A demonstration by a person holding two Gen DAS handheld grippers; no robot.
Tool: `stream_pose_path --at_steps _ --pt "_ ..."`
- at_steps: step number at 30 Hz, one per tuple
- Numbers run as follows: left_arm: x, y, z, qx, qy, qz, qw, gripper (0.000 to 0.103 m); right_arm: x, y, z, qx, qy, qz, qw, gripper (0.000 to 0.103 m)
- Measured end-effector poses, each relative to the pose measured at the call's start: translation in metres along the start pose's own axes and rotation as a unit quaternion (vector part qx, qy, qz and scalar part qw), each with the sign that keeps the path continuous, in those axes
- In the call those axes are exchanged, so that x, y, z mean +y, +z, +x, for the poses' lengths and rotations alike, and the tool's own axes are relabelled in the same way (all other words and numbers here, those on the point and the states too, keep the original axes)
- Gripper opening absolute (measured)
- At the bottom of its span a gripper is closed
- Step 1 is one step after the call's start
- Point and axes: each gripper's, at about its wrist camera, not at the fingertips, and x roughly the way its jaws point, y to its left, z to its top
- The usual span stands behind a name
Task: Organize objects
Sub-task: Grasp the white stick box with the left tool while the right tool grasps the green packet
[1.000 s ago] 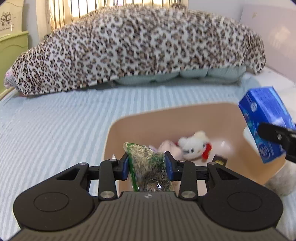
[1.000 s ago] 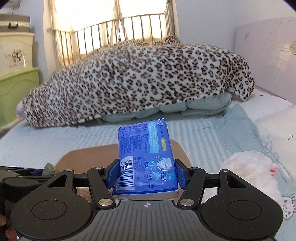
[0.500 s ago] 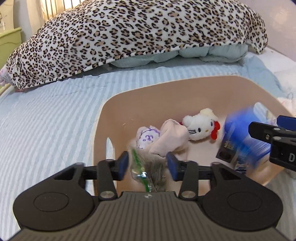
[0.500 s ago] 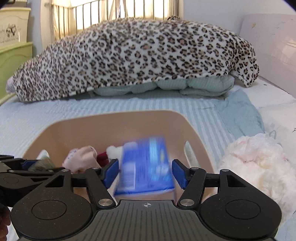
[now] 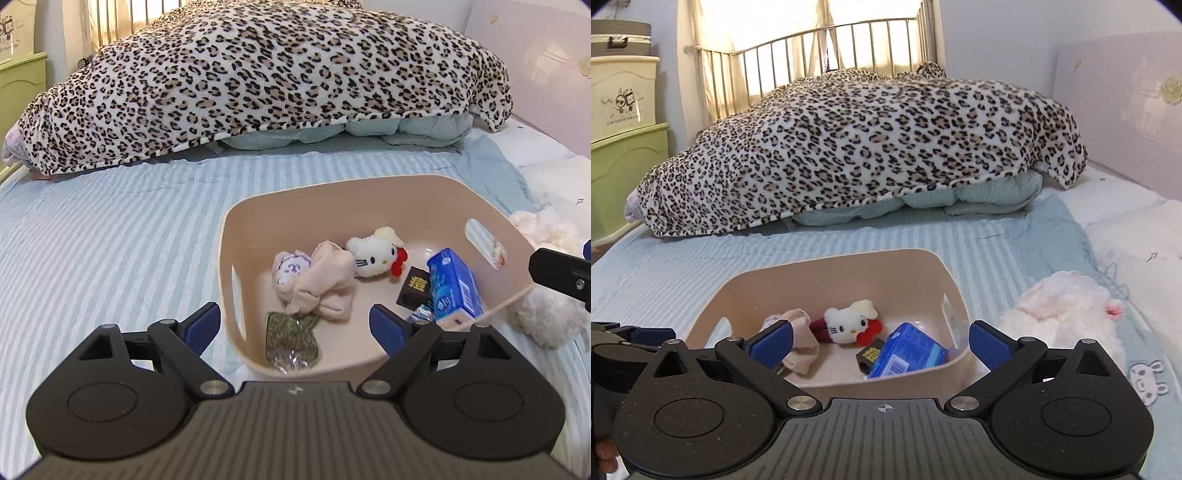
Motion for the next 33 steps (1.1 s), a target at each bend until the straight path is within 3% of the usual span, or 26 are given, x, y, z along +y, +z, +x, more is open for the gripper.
stream_pose_path --at_steps 12,24,33 --pt "0.013 -0.047 -0.023 0.021 0.005 0.001 0.9998 0.092 0.000 -0.046 -0.024 0.046 0.007 -0.005 0.999 0.103" --pt "0.022 -0.104 0.008 0.098 -0.008 -0.019 0.9950 0.093 0.004 -0.104 0.008 0.122 -0.001 -0.029 0.992 0.103" --pt "0.018 -0.112 0.026 0.110 -0.006 -0.014 0.9939 0.093 0.019 -0.116 0.037 0.148 0.007 -0.037 0.988 0.103"
